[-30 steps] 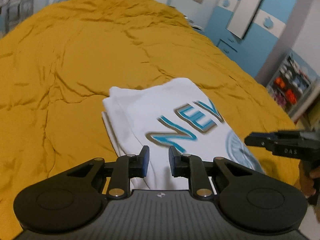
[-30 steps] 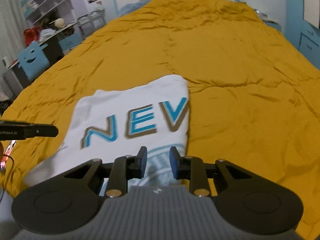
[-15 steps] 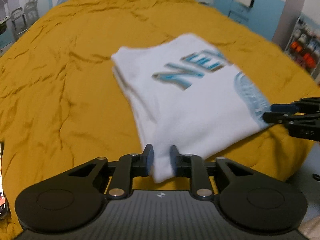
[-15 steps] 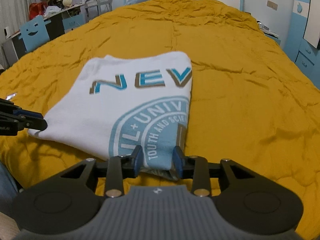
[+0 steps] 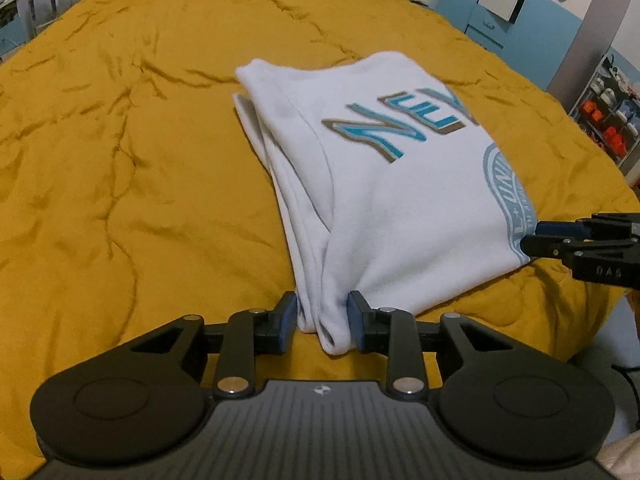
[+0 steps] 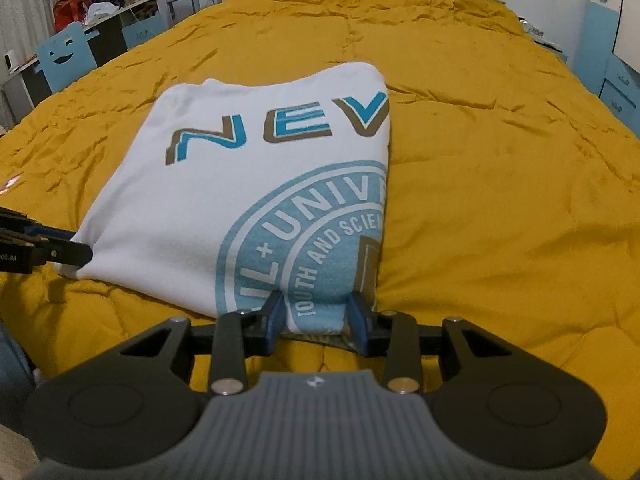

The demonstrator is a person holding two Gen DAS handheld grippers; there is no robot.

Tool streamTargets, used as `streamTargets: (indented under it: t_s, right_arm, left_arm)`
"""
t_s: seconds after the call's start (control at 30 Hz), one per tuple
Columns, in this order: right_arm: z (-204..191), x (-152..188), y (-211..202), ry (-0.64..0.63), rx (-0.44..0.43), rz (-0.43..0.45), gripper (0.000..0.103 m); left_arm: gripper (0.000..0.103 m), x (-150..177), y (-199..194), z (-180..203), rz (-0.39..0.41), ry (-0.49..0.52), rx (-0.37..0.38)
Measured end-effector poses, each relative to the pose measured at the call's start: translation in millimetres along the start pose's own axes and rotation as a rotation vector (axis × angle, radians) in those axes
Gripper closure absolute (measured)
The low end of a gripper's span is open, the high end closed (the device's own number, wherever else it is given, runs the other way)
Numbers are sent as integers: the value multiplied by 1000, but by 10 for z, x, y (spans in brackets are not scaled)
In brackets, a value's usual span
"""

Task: Fold small clothes

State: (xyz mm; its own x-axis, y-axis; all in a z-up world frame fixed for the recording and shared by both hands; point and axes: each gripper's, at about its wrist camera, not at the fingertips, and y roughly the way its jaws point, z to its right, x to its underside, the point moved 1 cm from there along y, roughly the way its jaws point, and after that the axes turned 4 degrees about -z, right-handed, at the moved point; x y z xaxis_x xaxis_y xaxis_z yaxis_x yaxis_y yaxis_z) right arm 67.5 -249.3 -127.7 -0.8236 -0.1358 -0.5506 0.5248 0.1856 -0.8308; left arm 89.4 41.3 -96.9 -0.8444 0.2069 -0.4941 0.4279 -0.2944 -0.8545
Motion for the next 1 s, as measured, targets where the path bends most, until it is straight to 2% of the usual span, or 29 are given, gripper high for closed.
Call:
streamTargets:
  t_s: [0.03,0.1,0.2,0.27,0.37,0.4,0.43,0.47,0.53,0.6,0.7,0.8,0.9,1.0]
  right_arm:
    - [6,-35,-37,3,-7,-5,69]
    - [13,-122,-154,13,-30,-3,56]
    - [-28,-231,-401,-1,-33,69,48]
    - [-75,-309,-546,-14,-22,119,40]
    - [-161,-373,-755,-19,2,201,31]
    - [-191,-380,-820,-22,9,232,27]
    - [-216,-386,-880,-26,15,264,25]
    - [-257,-382,-948,-34,24,305,21]
    - [-304,-345,-1062,-38,39,357,21]
    - [-346,-329,-1165,-33,51,400,21]
    - [-402,-243,-1269,-17,77,451,21]
    - [-491,-91,-1331,-5,131,484,21]
    - [-609,67,-1334,-21,175,500,21]
    - [-658,178,-1304,2,133,448,21]
  left_arm:
    - [68,-14,-67,18,15,13,-6]
    - [68,-30,-209,68,55,40,-22]
    - [67,-77,-428,147,128,55,-27]
    - [62,-130,-579,226,194,62,-37]
    - [37,-200,-782,368,321,76,-91]
    - [25,-218,-843,415,367,81,-114]
    - [19,-233,-919,470,420,84,-139]
    - [16,-245,-977,516,467,88,-157]
    - [7,-235,-1070,614,553,95,-193]
    - [0,-205,-1117,696,603,95,-220]
    - [0,-136,-1124,756,640,78,-247]
    - [0,-57,-1114,838,641,76,-313]
    - [0,8,-1098,865,622,58,-287]
    - [0,63,-1066,850,586,40,-255]
